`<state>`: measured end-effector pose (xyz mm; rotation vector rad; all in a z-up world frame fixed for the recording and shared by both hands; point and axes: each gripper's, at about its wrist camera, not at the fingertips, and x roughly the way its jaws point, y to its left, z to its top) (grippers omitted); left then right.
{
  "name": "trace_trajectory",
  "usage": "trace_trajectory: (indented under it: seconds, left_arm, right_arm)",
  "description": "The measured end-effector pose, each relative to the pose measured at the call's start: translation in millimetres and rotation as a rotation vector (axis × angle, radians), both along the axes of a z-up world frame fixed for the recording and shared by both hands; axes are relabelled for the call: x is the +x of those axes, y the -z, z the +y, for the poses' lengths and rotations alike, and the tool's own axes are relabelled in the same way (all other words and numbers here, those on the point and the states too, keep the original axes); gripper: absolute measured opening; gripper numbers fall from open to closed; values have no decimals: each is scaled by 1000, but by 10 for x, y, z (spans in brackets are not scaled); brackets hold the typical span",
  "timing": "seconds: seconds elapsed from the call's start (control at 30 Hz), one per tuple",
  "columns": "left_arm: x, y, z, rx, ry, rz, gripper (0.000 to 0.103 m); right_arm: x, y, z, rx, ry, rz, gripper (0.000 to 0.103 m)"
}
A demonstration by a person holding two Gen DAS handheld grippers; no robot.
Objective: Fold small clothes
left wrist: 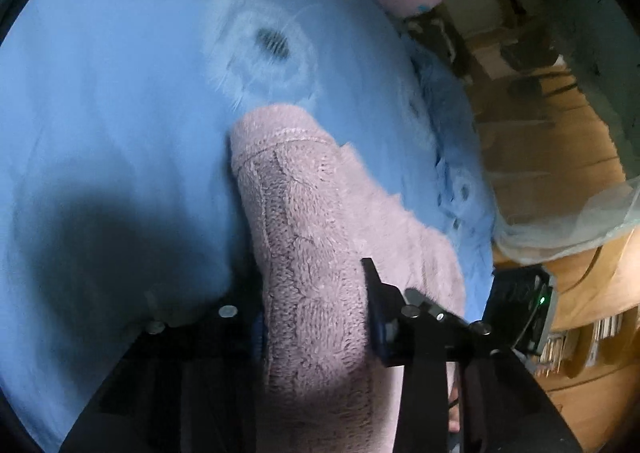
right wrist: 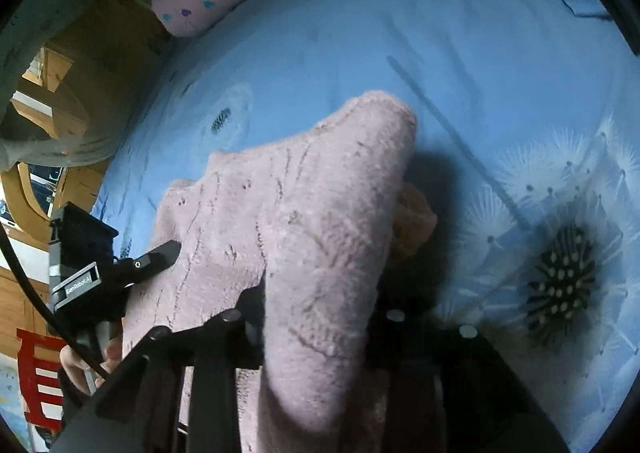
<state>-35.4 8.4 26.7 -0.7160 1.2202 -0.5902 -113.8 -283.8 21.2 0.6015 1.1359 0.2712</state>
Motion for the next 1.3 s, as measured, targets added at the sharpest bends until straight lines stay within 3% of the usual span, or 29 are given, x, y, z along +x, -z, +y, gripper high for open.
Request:
trace_trajectory:
  seconds: [0.07,0.17,0.3,0.47,0.63,0.8,0.97,1.03,1.17,1.23,1.3]
  left_arm:
    - [-9,-112,23,-10,-13,-43,15]
    - [27,-342,-26,44,2,-115,15]
    - [249,-478,-144,71,-18,-113,14]
    - [560,-569,-564,252,20,-237,14]
    - [835,-570,-643,286,32,-295,14]
    - [1061,-483,-674,338,59,-319,14]
    - [1284,-268,-647,344,59,-220,18]
    - [1314,-187,-616,367,48,-185,21]
    - [1208,-363,-507,379,-22,-251,22]
    - [1072,-547,-440,392,-46,-341,26]
    - [985,-664,-390,403,-55,-393,32]
  right_arm:
    - [-21,-146,7,3,6,-52,30]
    - [-77,-342,28,-16,-4,-129,29]
    - [-22,-510,-98,-56,5,-183,29]
    - [462,-647,-31,-170,1,-221,29]
    - [897,-618,-142,-205,27,-207,29]
    - [1246,-473,-181,-194,52,-176,29]
    - [1416,-293,-183,-222,73,-152,30]
    - [1467,-198,-176,-284,85,-124,36]
    - [1489,-206,-150,-449,78,-144,75]
    - [1432,-292,-193,-497,91,-167,77]
    - [1344,-371,-264,-478,116,-173,77]
